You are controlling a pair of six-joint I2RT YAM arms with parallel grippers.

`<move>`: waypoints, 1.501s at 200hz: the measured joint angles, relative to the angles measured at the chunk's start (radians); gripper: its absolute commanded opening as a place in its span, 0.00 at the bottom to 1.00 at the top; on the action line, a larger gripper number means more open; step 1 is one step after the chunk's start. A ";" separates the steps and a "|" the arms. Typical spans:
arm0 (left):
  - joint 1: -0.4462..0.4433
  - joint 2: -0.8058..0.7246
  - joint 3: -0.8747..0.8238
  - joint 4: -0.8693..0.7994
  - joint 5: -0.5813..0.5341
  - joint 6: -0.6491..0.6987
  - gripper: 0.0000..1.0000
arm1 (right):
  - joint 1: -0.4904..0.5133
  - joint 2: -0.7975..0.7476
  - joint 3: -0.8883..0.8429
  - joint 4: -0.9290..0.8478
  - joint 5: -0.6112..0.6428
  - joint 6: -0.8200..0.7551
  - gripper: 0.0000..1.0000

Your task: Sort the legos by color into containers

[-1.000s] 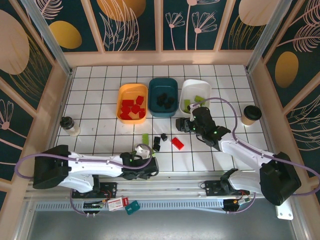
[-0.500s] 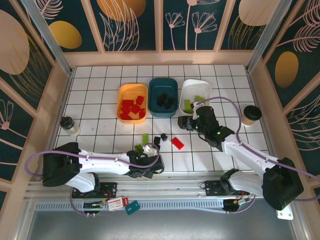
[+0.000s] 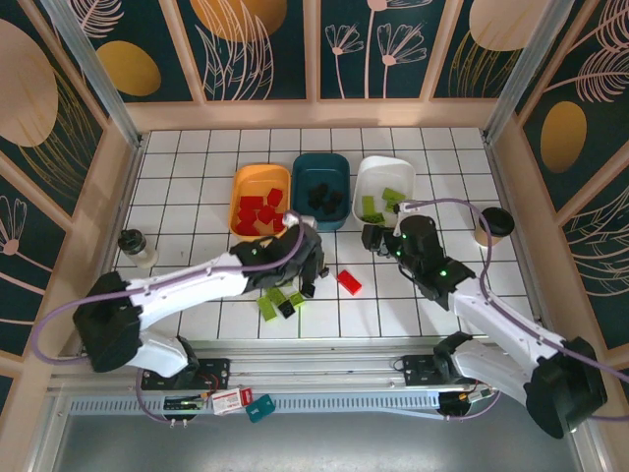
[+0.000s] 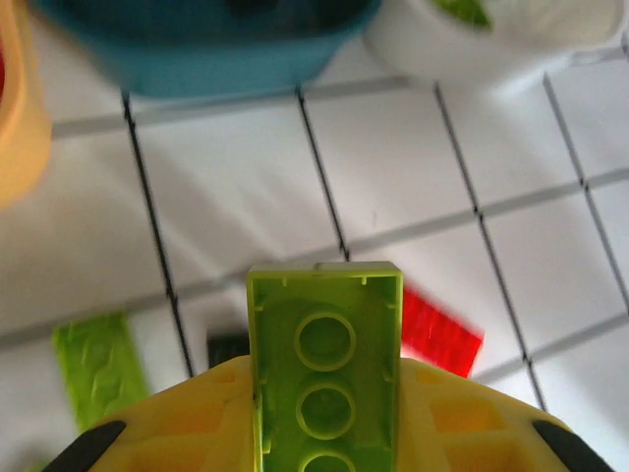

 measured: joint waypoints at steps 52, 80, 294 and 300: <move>0.103 0.438 0.438 0.150 0.108 0.110 0.22 | -0.038 -0.139 -0.017 -0.016 0.077 0.039 0.70; 0.119 0.636 0.694 0.169 0.169 0.127 0.24 | -0.039 -0.138 -0.019 -0.044 0.085 0.044 0.70; 0.177 -0.146 0.005 0.273 0.088 0.105 0.99 | 0.256 0.428 0.014 -0.098 -0.087 -0.063 0.69; 0.177 -0.185 -0.035 0.265 0.072 0.099 0.99 | 0.261 0.442 0.020 -0.098 -0.085 -0.065 0.67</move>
